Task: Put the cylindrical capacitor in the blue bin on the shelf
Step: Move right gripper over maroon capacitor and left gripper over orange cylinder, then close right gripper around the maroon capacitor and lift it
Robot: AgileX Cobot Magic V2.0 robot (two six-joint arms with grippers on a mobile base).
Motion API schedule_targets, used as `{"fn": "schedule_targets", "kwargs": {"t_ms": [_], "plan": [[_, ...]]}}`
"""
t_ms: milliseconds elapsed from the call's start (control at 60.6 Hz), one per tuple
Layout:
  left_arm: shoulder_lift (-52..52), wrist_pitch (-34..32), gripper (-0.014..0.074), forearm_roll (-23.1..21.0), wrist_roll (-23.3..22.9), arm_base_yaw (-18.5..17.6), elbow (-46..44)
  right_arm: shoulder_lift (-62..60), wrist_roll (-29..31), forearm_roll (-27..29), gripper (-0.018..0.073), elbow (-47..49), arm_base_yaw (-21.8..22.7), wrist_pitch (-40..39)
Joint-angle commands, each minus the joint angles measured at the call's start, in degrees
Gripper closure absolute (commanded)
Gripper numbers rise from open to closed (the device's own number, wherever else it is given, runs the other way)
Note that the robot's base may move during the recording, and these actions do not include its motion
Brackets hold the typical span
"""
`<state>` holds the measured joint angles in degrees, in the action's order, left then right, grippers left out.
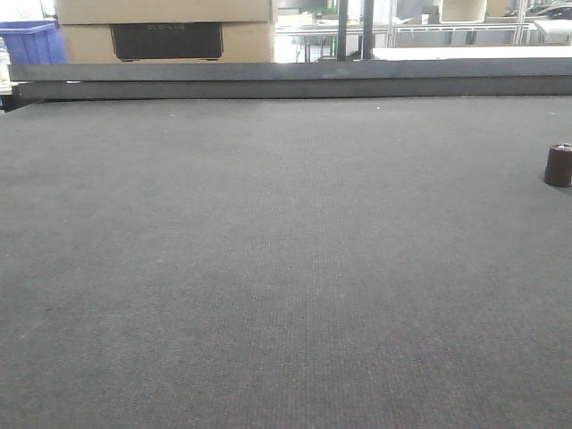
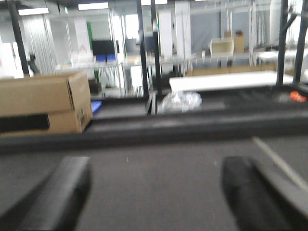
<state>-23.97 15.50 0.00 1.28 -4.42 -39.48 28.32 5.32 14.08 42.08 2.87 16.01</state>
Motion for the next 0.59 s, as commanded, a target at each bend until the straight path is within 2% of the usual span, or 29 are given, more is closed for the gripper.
{"fn": "schedule_targets", "kwargs": {"t_ms": [0,66,248,347,429,578], "plan": [[-2.1,0.2,0.0034,0.0,-0.5,0.1,-0.5,4.1,0.1,-0.4,-0.0011,0.4,-0.2,0.5],[-2.7,0.2,-0.0015,0.0,-0.5,-0.2,-0.5,6.6,0.1,-0.9,-0.0010,0.4,-0.2,0.9],[-2.7,0.2,-0.0013,0.0,-0.5,-2.1,-0.5,15.7,0.1,-1.8,-0.0010,0.1,-0.2,2.2],[-2.7,0.2,-0.0013,0.0,-0.5,-2.9,-0.5,21.1,0.1,-1.8,-0.0010,-2.2,-0.2,-0.1],[-2.7,0.2,-0.0013,0.0,-0.5,-2.9,-0.5,24.7,0.1,-1.8,-0.0010,-5.8,-0.2,-7.7],[-2.7,0.2,-0.0013,0.0,-0.5,-2.9,-0.5,31.2,0.1,-3.9,-0.0010,-13.9,-0.2,-26.9]]}}
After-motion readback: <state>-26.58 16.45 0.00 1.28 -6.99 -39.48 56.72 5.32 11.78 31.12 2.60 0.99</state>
